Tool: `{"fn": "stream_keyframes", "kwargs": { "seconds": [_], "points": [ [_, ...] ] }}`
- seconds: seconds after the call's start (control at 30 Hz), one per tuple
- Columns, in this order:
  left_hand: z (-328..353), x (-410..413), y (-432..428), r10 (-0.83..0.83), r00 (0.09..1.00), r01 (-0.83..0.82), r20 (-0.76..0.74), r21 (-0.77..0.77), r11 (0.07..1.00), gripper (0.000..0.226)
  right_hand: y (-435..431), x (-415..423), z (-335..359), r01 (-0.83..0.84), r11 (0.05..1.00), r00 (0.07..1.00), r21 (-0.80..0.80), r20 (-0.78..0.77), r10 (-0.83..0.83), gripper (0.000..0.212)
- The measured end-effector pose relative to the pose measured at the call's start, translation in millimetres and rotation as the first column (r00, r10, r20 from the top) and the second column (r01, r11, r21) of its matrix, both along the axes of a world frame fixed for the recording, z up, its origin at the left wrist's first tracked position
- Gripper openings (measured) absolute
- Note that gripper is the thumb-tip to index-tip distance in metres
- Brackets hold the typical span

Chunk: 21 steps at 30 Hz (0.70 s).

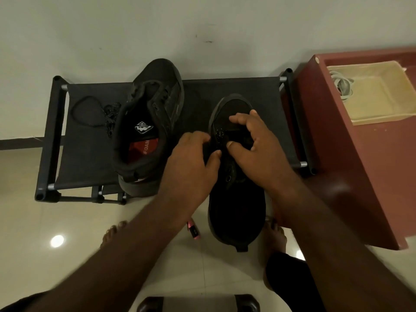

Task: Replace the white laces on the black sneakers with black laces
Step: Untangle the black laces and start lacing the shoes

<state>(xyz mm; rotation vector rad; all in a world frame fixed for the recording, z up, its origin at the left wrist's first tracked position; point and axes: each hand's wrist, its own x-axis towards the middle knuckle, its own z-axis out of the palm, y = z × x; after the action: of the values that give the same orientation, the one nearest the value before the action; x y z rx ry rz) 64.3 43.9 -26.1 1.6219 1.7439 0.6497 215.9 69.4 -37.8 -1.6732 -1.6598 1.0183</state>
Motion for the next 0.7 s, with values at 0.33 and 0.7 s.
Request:
{"fn": "stream_keyframes", "kwargs": {
  "seconds": [0.33,0.7],
  "points": [
    [2.6,-4.7,10.7,0.157,0.898,-0.032,0.411,-0.295,0.955,0.023,3.7,-0.7,3.3,-0.049,0.996,0.994,-0.072,0.095,0.056,0.041],
    [11.4,-13.4,3.9,0.482,0.581,0.098,0.656,-0.644,0.758,0.028,2.7,-3.8,-0.7,0.0,0.999,1.0,-0.036,0.024,0.001,0.023]
  ]
}}
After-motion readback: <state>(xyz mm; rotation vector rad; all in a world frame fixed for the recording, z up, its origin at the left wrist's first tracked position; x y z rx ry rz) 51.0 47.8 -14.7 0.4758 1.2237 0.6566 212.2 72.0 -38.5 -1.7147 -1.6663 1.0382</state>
